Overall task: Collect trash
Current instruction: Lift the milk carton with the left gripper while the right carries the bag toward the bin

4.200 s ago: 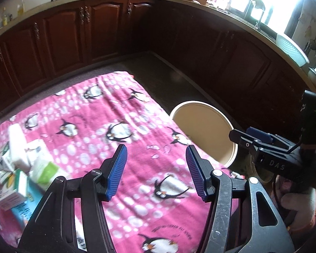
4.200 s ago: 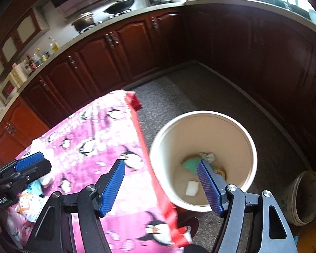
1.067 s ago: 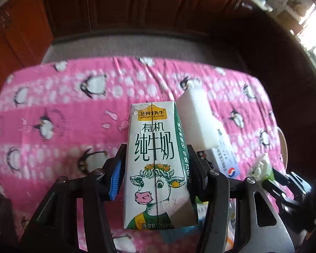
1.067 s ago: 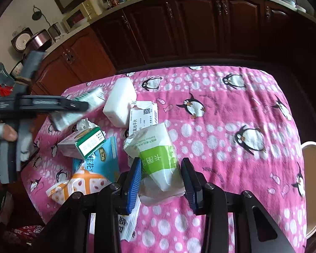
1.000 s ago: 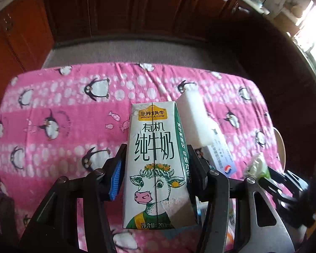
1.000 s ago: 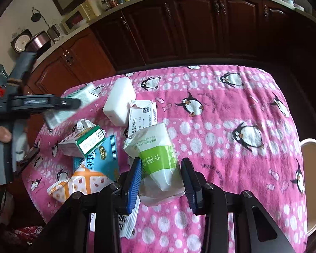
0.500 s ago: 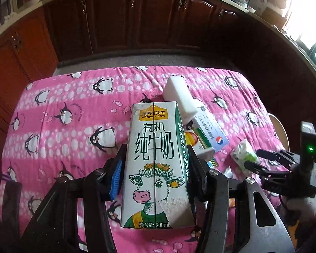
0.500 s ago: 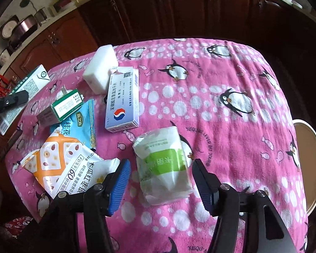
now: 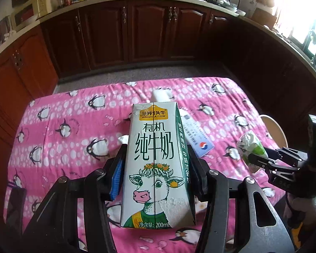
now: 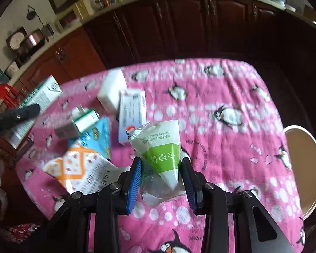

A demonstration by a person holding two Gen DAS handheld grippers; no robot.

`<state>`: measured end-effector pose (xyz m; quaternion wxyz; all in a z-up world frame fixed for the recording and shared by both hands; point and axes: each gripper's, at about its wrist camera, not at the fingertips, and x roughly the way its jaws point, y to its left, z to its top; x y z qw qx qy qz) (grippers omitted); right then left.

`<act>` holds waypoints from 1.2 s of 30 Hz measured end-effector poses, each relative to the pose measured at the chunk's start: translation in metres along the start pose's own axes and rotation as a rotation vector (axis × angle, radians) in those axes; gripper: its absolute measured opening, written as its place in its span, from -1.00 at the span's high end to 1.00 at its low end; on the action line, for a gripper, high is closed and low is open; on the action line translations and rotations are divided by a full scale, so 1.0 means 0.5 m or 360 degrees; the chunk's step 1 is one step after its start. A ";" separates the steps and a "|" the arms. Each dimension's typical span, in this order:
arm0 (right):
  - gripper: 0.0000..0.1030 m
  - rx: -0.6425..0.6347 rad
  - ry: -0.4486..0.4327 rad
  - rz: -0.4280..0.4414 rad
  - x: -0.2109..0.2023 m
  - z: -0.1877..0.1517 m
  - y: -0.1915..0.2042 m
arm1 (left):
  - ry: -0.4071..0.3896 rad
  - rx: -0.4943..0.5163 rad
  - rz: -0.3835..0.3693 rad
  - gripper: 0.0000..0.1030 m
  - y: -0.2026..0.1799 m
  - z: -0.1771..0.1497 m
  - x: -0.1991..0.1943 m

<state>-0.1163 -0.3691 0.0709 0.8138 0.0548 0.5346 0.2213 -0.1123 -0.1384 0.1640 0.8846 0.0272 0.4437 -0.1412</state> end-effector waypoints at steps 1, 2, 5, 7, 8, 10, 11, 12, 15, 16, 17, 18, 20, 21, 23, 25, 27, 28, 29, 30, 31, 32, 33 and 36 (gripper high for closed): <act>0.28 0.0008 -0.0021 0.0007 -0.012 0.002 -0.001 | -0.0008 0.0004 -0.0006 0.01 -0.006 0.001 -0.003; 0.28 0.0014 -0.0035 0.0012 -0.020 0.003 0.000 | -0.0017 0.0010 -0.0012 0.02 -0.012 0.003 -0.006; 0.28 0.0024 -0.0088 0.0014 -0.050 0.005 0.003 | -0.0044 0.0030 -0.0033 0.02 -0.035 0.007 -0.015; 0.28 0.0027 -0.0118 0.0010 -0.065 0.008 0.004 | -0.0058 0.0042 -0.0050 0.02 -0.052 0.009 -0.018; 0.28 0.0033 -0.0133 0.0003 -0.072 0.009 0.003 | -0.0062 0.0043 -0.0058 0.02 -0.058 0.010 -0.020; 0.28 0.0048 -0.0158 -0.0001 -0.085 0.010 -0.001 | -0.0070 0.0042 -0.0080 0.02 -0.071 0.011 -0.020; 0.28 0.0056 -0.0167 0.0000 -0.089 0.010 -0.003 | -0.0071 0.0044 -0.0088 0.02 -0.077 0.011 -0.020; 0.28 0.0066 -0.0177 -0.0001 -0.096 0.010 -0.005 | -0.0070 0.0047 -0.0094 0.02 -0.083 0.010 -0.019; 0.28 0.0090 -0.0203 -0.0005 -0.104 0.013 -0.011 | -0.0063 0.0050 -0.0113 0.02 -0.099 0.007 -0.014; 0.28 0.0096 -0.0210 -0.0006 -0.107 0.013 -0.012 | -0.0057 0.0054 -0.0120 0.02 -0.105 0.005 -0.011; 0.28 0.0098 -0.0215 -0.0008 -0.107 0.014 -0.015 | -0.0052 0.0057 -0.0124 0.02 -0.110 0.004 -0.009; 0.28 0.0099 -0.0218 -0.0011 -0.109 0.014 -0.016 | -0.0047 0.0062 -0.0127 0.02 -0.115 0.002 -0.006; 0.28 0.0104 -0.0224 -0.0012 -0.112 0.015 -0.019 | -0.0041 0.0070 -0.0131 0.02 -0.126 0.000 -0.001; 0.28 0.0106 -0.0228 -0.0014 -0.114 0.015 -0.021 | -0.0038 0.0071 -0.0135 0.02 -0.129 -0.001 0.001; 0.28 0.0109 -0.0235 -0.0019 -0.117 0.015 -0.024 | -0.0031 0.0073 -0.0144 0.02 -0.134 -0.002 0.004; 0.28 0.0116 -0.0237 -0.0020 -0.118 0.014 -0.027 | -0.0030 0.0075 -0.0153 0.02 -0.139 -0.004 0.007; 0.28 0.0124 -0.0233 -0.0024 -0.118 0.013 -0.030 | -0.0023 0.0078 -0.0161 0.02 -0.144 -0.004 0.011; 0.28 0.0126 -0.0232 -0.0027 -0.118 0.013 -0.032 | -0.0019 0.0078 -0.0167 0.02 -0.148 -0.004 0.013; 0.28 0.0128 -0.0236 -0.0031 -0.120 0.012 -0.033 | -0.0017 0.0079 -0.0169 0.02 -0.150 -0.004 0.014; 0.28 0.0129 -0.0240 -0.0033 -0.122 0.012 -0.034 | -0.0013 0.0084 -0.0172 0.02 -0.155 -0.005 0.016; 0.28 0.0133 -0.0245 -0.0035 -0.124 0.011 -0.036 | -0.0009 0.0087 -0.0176 0.02 -0.158 -0.005 0.018; 0.28 0.0136 -0.0248 -0.0035 -0.126 0.011 -0.039 | -0.0004 0.0091 -0.0182 0.02 -0.161 -0.005 0.020; 0.28 0.0140 -0.0251 -0.0037 -0.127 0.010 -0.041 | 0.0003 0.0100 -0.0189 0.02 -0.168 -0.005 0.022; 0.28 0.0159 -0.0254 -0.0043 -0.131 0.009 -0.052 | 0.0008 0.0124 -0.0204 0.02 -0.186 -0.002 0.026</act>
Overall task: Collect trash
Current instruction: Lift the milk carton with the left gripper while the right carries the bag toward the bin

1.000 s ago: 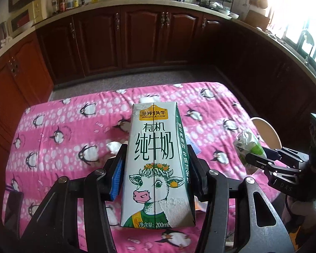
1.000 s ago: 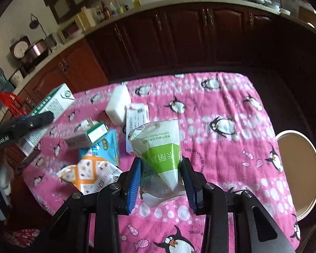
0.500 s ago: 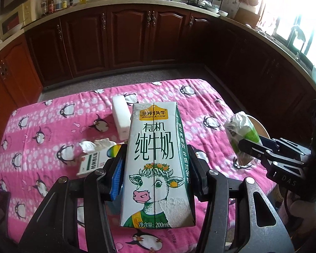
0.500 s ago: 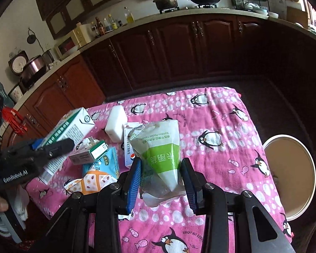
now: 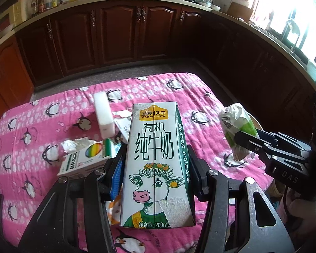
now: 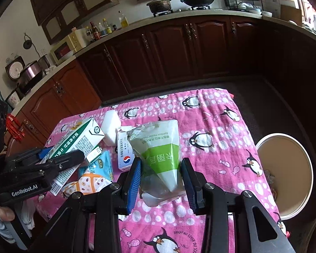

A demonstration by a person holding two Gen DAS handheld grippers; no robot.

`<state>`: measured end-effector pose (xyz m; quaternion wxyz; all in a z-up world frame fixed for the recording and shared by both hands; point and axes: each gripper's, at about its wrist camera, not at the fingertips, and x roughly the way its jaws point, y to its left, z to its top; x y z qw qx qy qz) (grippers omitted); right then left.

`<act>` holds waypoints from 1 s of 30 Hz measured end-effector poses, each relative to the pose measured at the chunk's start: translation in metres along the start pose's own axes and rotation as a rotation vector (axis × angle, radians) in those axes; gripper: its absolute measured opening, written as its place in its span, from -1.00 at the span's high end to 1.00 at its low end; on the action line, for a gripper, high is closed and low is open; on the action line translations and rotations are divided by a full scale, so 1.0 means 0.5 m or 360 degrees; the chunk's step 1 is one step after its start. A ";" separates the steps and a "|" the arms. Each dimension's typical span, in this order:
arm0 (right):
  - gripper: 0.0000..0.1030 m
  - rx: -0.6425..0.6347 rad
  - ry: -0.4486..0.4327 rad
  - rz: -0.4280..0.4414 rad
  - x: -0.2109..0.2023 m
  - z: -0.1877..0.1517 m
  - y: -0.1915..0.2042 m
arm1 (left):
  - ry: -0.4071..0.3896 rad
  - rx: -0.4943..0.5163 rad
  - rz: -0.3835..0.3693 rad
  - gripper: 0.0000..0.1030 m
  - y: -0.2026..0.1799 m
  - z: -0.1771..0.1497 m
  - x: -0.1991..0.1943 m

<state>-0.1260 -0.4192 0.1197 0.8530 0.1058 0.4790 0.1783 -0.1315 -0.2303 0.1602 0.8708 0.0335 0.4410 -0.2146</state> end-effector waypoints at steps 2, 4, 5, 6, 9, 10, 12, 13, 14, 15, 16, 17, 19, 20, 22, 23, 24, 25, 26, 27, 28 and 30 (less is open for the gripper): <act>0.28 0.0015 0.0001 -0.0008 -0.002 -0.001 -0.011 | 0.0003 0.0013 -0.0012 0.02 -0.011 0.003 0.003; 0.28 0.0032 0.0000 -0.0022 -0.005 -0.001 -0.024 | 0.0007 0.0029 -0.0028 0.02 -0.025 0.008 0.008; 0.28 0.0038 0.0000 -0.0026 -0.007 0.000 -0.029 | 0.0010 0.0035 -0.0037 0.02 -0.032 0.011 0.011; 0.28 0.0045 -0.0001 -0.0030 -0.008 0.001 -0.036 | 0.0013 0.0043 -0.0048 0.02 -0.042 0.015 0.014; 0.28 0.0073 -0.0012 -0.0052 -0.018 0.003 -0.057 | 0.0020 0.0076 -0.0071 0.02 -0.065 0.023 0.022; 0.28 0.0084 -0.0017 -0.0060 -0.022 0.003 -0.065 | 0.0022 0.0091 -0.0079 0.02 -0.076 0.026 0.025; 0.28 0.0101 -0.0020 -0.0077 -0.027 0.003 -0.082 | 0.0029 0.0114 -0.0092 0.02 -0.093 0.032 0.032; 0.28 0.0113 -0.0021 -0.0088 -0.030 0.003 -0.093 | 0.0035 0.0124 -0.0102 0.02 -0.104 0.036 0.037; 0.28 0.0125 -0.0023 -0.0098 -0.032 0.003 -0.102 | 0.0042 0.0131 -0.0111 0.02 -0.112 0.040 0.043; 0.28 0.0137 -0.0025 -0.0108 -0.036 0.003 -0.112 | 0.0049 0.0138 -0.0120 0.02 -0.122 0.044 0.048; 0.28 0.0152 -0.0029 -0.0120 -0.039 0.003 -0.124 | 0.0059 0.0147 -0.0136 0.02 -0.134 0.049 0.055; 0.28 0.0170 -0.0033 -0.0133 -0.044 0.003 -0.138 | 0.0064 0.0153 -0.0144 0.02 -0.143 0.052 0.059; 0.28 0.0205 -0.0038 -0.0157 -0.052 0.000 -0.167 | 0.0077 0.0176 -0.0171 0.02 -0.166 0.060 0.070; 0.28 0.0223 -0.0041 -0.0172 -0.057 -0.002 -0.183 | 0.0084 0.0189 -0.0187 0.02 -0.179 0.064 0.077; 0.28 0.0262 -0.0042 -0.0208 -0.065 -0.005 -0.217 | 0.0104 0.0210 -0.0215 0.02 -0.200 0.071 0.091; 0.28 0.0276 -0.0042 -0.0221 -0.069 -0.007 -0.230 | 0.0118 0.0219 -0.0230 0.02 -0.211 0.075 0.099; 0.28 0.0290 -0.0039 -0.0240 -0.072 -0.009 -0.247 | 0.0135 0.0229 -0.0248 0.02 -0.225 0.081 0.111; 0.28 0.0305 -0.0031 -0.0269 -0.075 -0.012 -0.268 | 0.0146 0.0232 -0.0262 0.02 -0.235 0.085 0.119; 0.28 0.0315 -0.0025 -0.0288 -0.077 -0.015 -0.281 | 0.0161 0.0234 -0.0282 0.02 -0.246 0.091 0.128; 0.28 0.0329 -0.0019 -0.0311 -0.079 -0.018 -0.299 | 0.0187 0.0233 -0.0311 0.02 -0.261 0.097 0.143; 0.28 0.0352 -0.0014 -0.0339 -0.081 -0.022 -0.321 | 0.0213 0.0233 -0.0334 0.02 -0.273 0.101 0.157; 0.28 0.0390 -0.0001 -0.0374 -0.081 -0.027 -0.354 | 0.0246 0.0234 -0.0371 0.02 -0.299 0.108 0.184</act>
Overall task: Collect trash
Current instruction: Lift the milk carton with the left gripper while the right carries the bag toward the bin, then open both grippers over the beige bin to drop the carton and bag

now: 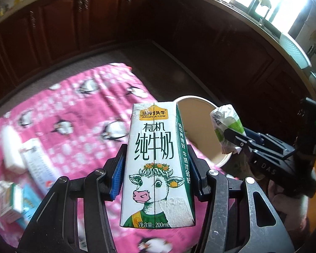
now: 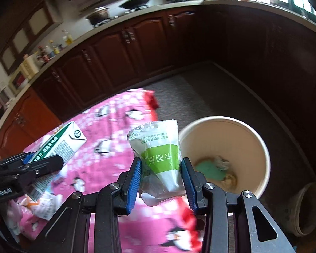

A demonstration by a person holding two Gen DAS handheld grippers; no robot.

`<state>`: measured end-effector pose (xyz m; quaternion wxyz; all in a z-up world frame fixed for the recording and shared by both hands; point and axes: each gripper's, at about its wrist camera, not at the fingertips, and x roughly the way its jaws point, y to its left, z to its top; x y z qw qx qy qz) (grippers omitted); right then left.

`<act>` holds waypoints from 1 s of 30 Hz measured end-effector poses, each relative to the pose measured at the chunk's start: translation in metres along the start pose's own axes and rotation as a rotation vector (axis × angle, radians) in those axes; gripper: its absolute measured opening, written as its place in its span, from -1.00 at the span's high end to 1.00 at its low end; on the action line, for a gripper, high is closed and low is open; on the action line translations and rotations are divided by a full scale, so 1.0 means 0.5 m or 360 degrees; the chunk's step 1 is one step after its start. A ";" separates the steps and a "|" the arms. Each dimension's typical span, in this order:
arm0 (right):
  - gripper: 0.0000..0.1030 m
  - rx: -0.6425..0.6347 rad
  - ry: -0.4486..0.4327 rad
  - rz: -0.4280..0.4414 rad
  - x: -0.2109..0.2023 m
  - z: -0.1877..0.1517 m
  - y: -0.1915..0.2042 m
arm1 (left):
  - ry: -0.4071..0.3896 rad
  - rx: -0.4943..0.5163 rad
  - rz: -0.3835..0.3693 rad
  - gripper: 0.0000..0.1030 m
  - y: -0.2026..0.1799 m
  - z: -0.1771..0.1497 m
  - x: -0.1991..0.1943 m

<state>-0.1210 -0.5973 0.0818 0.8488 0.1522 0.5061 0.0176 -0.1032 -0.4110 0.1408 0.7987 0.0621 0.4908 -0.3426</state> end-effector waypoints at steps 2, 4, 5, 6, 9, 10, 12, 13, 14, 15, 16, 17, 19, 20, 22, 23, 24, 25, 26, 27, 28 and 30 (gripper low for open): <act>0.28 0.0048 0.0018 -0.0044 0.011 -0.001 -0.037 | 0.0020 -0.0003 -0.0034 0.02 -0.016 0.013 0.025; 0.28 0.0090 0.0034 -0.0083 0.024 0.001 -0.071 | 0.0042 -0.0020 -0.0083 0.02 -0.036 0.031 0.056; 0.28 0.0103 0.0040 -0.0092 0.030 0.003 -0.085 | 0.0050 -0.0026 -0.0100 0.01 -0.044 0.039 0.069; 0.28 0.0119 0.0047 -0.0107 0.037 0.006 -0.099 | 0.0060 -0.0030 -0.0114 0.01 -0.051 0.046 0.080; 0.25 0.0166 0.0063 -0.0155 0.054 0.014 -0.129 | 0.0096 -0.0058 -0.0142 0.01 -0.071 0.061 0.124; 0.14 0.0178 0.0064 -0.0169 0.058 0.018 -0.138 | 0.0105 -0.0071 -0.0167 0.01 -0.078 0.064 0.139; -0.05 0.0187 0.0056 -0.0205 0.059 0.019 -0.148 | 0.0111 -0.0087 -0.0215 -0.01 -0.084 0.067 0.156; -0.17 0.0194 0.0053 -0.0222 0.059 0.020 -0.153 | 0.0122 -0.0095 -0.0248 -0.03 -0.089 0.066 0.165; -0.21 0.0208 0.0051 -0.0228 0.057 0.021 -0.160 | 0.0134 -0.0102 -0.0269 -0.09 -0.093 0.067 0.172; -0.21 0.0223 0.0050 -0.0223 0.056 0.021 -0.169 | 0.0141 -0.0110 -0.0284 -0.17 -0.094 0.066 0.179; -0.21 0.0235 0.0049 -0.0217 0.051 0.019 -0.174 | 0.0144 -0.0118 -0.0295 -0.20 -0.095 0.064 0.183; -0.21 0.0236 0.0047 -0.0217 0.046 0.017 -0.175 | 0.0147 -0.0124 -0.0297 -0.22 -0.094 0.063 0.185; -0.21 0.0235 0.0044 -0.0221 0.037 0.012 -0.177 | 0.0157 -0.0135 -0.0292 -0.22 -0.089 0.058 0.184; -0.21 0.0237 0.0045 -0.0217 0.035 0.009 -0.177 | 0.0159 -0.0137 -0.0291 -0.22 -0.085 0.056 0.182; -0.22 0.0252 0.0046 -0.0193 0.030 0.001 -0.176 | 0.0153 -0.0135 -0.0272 -0.22 -0.076 0.050 0.167; -0.22 0.0256 0.0047 -0.0185 0.033 0.000 -0.174 | 0.0146 -0.0132 -0.0258 -0.22 -0.073 0.045 0.158; -0.22 0.0257 0.0048 -0.0175 0.033 -0.003 -0.169 | 0.0140 -0.0129 -0.0246 -0.22 -0.065 0.044 0.153; -0.22 0.0254 0.0049 -0.0169 0.034 -0.004 -0.165 | 0.0123 -0.0119 -0.0224 -0.22 -0.060 0.040 0.141; -0.22 0.0248 0.0049 -0.0165 0.035 -0.005 -0.157 | 0.0111 -0.0113 -0.0206 -0.22 -0.054 0.035 0.134; -0.22 0.0239 0.0050 -0.0161 0.035 -0.005 -0.148 | 0.0095 -0.0107 -0.0183 -0.22 -0.049 0.031 0.125; -0.22 0.0224 0.0050 -0.0152 0.034 -0.006 -0.138 | 0.0074 -0.0103 -0.0163 -0.22 -0.042 0.027 0.114; -0.22 0.0205 0.0049 -0.0139 0.034 -0.007 -0.120 | 0.0036 -0.0105 -0.0110 -0.22 -0.028 0.018 0.093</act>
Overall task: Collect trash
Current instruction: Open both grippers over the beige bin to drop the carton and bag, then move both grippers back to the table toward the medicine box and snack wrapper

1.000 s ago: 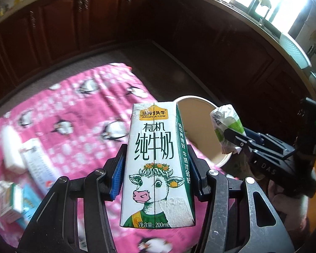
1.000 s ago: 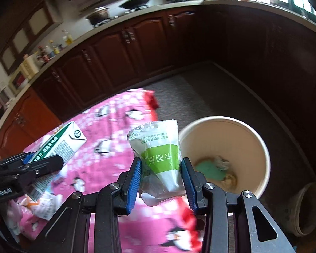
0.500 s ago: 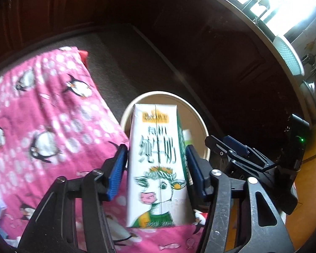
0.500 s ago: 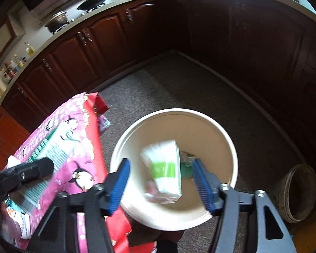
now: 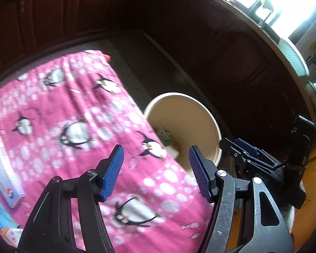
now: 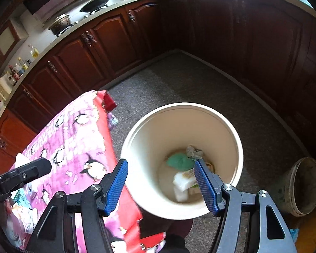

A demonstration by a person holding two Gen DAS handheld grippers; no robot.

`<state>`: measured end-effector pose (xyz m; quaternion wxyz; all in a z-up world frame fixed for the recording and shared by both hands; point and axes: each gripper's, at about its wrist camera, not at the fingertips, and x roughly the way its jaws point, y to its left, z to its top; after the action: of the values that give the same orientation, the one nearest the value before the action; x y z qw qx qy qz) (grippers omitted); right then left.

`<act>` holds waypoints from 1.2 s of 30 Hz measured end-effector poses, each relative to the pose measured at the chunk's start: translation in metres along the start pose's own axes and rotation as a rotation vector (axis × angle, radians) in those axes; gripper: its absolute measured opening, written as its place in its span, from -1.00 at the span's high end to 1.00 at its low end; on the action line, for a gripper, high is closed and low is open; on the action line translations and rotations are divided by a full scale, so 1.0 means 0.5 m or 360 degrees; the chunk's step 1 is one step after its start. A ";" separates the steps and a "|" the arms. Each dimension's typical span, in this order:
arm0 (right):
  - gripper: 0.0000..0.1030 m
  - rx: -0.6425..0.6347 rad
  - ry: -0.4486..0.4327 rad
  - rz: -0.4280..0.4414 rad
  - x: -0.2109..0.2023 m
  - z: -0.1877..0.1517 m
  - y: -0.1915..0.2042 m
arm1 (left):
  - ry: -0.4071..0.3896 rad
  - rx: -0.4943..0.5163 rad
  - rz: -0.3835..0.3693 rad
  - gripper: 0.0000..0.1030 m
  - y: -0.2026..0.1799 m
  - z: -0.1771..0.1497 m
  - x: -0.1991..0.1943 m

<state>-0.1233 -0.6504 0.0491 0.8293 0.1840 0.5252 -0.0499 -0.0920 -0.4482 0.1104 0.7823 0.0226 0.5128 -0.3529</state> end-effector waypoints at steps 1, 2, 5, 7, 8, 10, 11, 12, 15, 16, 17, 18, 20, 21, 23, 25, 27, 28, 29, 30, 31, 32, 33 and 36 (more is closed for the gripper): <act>-0.22 -0.0008 -0.0001 0.0011 -0.003 -0.002 0.008 | -0.0015 0.0004 0.0022 -0.22 0.007 -0.006 -0.010; -0.22 -0.0017 -0.0005 0.0027 -0.007 -0.005 0.018 | -0.0032 0.0013 0.0043 -0.22 0.011 -0.008 -0.018; -0.22 -0.0051 -0.0013 0.0056 -0.013 -0.014 0.048 | -0.0082 0.0027 0.0100 -0.22 0.021 -0.014 -0.047; -0.22 -0.0079 -0.0010 0.0072 -0.015 -0.019 0.068 | -0.0104 0.0021 0.0125 -0.22 0.033 -0.025 -0.065; -0.22 -0.0093 -0.0014 0.0079 -0.017 -0.022 0.079 | -0.0109 0.0020 0.0132 -0.22 0.036 -0.027 -0.070; -0.23 -0.0115 -0.0020 0.0092 -0.021 -0.027 0.098 | -0.0126 0.0021 0.0156 -0.22 0.046 -0.037 -0.085; -0.26 -0.0125 -0.0021 0.0103 -0.022 -0.030 0.109 | -0.0133 0.0022 0.0175 -0.22 0.048 -0.040 -0.089; -0.28 -0.0135 -0.0020 0.0114 -0.023 -0.034 0.120 | -0.0141 0.0022 0.0195 -0.22 0.050 -0.043 -0.095; -0.30 -0.0189 -0.0015 0.0137 -0.026 -0.045 0.153 | -0.0164 0.0011 0.0246 -0.22 0.066 -0.058 -0.112; -0.30 -0.0210 -0.0015 0.0146 -0.028 -0.048 0.167 | -0.0172 0.0007 0.0269 -0.22 0.072 -0.064 -0.119; -0.30 -0.0220 -0.0014 0.0154 -0.027 -0.051 0.177 | -0.0181 0.0003 0.0287 -0.22 0.079 -0.069 -0.126; -0.30 -0.0228 -0.0013 0.0165 -0.028 -0.053 0.186 | -0.0186 0.0001 0.0300 -0.22 0.083 -0.073 -0.129; -0.30 -0.0243 -0.0012 0.0189 -0.029 -0.058 0.205 | -0.0197 -0.0008 0.0330 -0.22 0.097 -0.083 -0.140; -0.30 -0.0253 -0.0011 0.0198 -0.029 -0.060 0.215 | -0.0203 -0.0019 0.0341 -0.22 0.106 -0.089 -0.147; -0.31 -0.0278 -0.0004 0.0215 -0.026 -0.064 0.235 | -0.0210 -0.0039 0.0355 -0.22 0.119 -0.097 -0.156; -0.31 -0.0304 0.0007 0.0233 -0.024 -0.069 0.254 | -0.0219 -0.0065 0.0364 -0.22 0.136 -0.107 -0.170; -0.31 -0.0328 0.0014 0.0251 -0.023 -0.075 0.274 | -0.0219 -0.0081 0.0366 -0.22 0.148 -0.114 -0.182; -0.31 -0.0343 0.0021 0.0264 -0.021 -0.078 0.287 | -0.0218 -0.0094 0.0366 -0.22 0.159 -0.119 -0.192; -0.31 -0.0352 0.0025 0.0273 -0.021 -0.079 0.294 | -0.0218 -0.0103 0.0367 -0.22 0.165 -0.123 -0.200; -0.31 -0.0365 0.0030 0.0284 -0.020 -0.082 0.304 | -0.0218 -0.0116 0.0367 -0.22 0.175 -0.127 -0.208; -0.31 -0.0379 0.0036 0.0295 -0.020 -0.085 0.314 | -0.0216 -0.0133 0.0365 -0.22 0.187 -0.130 -0.216; -0.33 -0.0396 0.0045 0.0308 -0.019 -0.088 0.325 | -0.0215 -0.0153 0.0363 -0.22 0.200 -0.133 -0.226; -0.34 -0.0412 0.0055 0.0320 -0.018 -0.091 0.335 | -0.0212 -0.0182 0.0362 -0.22 0.219 -0.138 -0.239; -0.36 -0.0465 0.0081 0.0350 -0.011 -0.101 0.367 | -0.0200 -0.0244 0.0365 -0.22 0.261 -0.149 -0.269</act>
<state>-0.1183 -0.4627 0.0810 0.8342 0.1191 0.5243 0.1226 -0.1055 -0.2495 0.1426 0.8474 -0.0008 0.4823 -0.2218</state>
